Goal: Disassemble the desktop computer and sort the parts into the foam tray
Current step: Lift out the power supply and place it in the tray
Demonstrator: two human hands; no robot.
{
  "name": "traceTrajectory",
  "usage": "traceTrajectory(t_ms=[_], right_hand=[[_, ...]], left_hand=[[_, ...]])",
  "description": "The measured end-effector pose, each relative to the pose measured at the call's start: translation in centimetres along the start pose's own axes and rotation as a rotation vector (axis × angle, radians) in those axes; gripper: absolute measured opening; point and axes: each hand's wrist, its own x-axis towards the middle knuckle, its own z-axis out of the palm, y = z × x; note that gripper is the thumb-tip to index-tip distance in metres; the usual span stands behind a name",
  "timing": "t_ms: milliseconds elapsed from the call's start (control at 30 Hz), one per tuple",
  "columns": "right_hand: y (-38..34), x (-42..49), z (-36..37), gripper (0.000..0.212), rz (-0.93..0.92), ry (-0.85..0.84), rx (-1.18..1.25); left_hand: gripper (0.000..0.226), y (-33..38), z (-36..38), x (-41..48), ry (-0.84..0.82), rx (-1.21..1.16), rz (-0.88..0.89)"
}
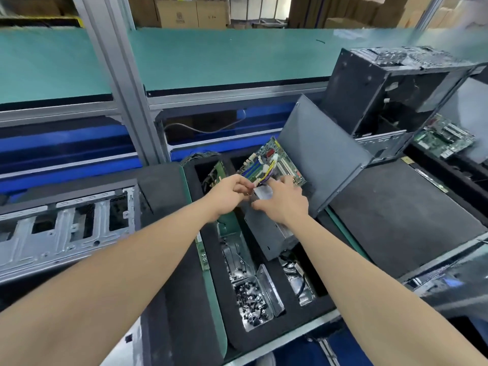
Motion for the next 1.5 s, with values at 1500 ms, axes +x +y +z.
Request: traceTrajectory(t_ms=[1500], right_hand=[[8.4,2.2,-5.9,0.051,0.008,0.197,-0.171]], left_hand=[[0.018,-0.1,6.9,4.4,-0.193,0.539,0.067]])
